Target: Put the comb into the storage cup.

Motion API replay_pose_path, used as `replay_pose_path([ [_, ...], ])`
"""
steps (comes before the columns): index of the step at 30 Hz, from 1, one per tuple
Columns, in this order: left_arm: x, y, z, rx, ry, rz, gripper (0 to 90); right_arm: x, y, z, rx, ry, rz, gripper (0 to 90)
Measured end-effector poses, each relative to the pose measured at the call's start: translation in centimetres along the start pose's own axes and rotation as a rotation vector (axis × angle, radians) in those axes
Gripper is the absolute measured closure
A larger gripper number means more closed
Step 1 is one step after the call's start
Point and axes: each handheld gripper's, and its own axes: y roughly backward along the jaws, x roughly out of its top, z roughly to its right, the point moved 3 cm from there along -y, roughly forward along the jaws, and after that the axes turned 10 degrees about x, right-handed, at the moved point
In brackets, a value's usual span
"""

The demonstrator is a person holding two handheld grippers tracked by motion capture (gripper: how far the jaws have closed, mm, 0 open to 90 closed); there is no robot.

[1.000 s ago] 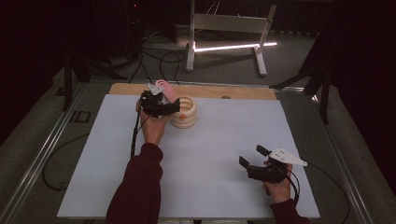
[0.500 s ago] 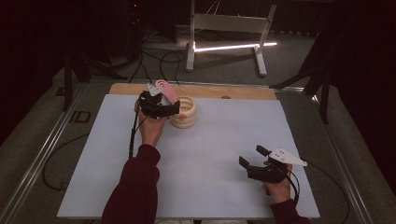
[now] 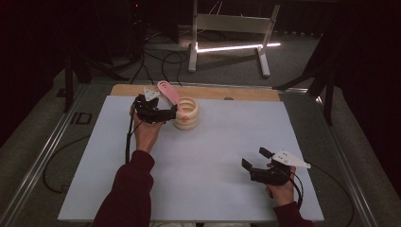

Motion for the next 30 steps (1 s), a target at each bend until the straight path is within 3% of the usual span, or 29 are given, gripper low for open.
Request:
replay_pose_path([
  [8,-0.6,1.2,-0.3,-0.015,-0.049,0.008,0.3,0.0,0.0,0.0,-0.002,0.000,0.000,9.4],
  [12,-1.1,1.7,-0.2,-0.045,-0.068,-0.002,0.3,0.0,0.0,0.0,-0.001,0.002,0.001,9.4],
  [19,-2.3,2.6,-0.4,-0.051,-0.112,-0.010,0.3,0.0,-0.1,-0.1,0.000,0.002,0.000,9.4],
  [30,-3.2,4.6,-0.7,-0.067,-0.147,0.022,0.3,0.0,-0.1,-0.2,0.000,0.004,-0.001,9.4],
])
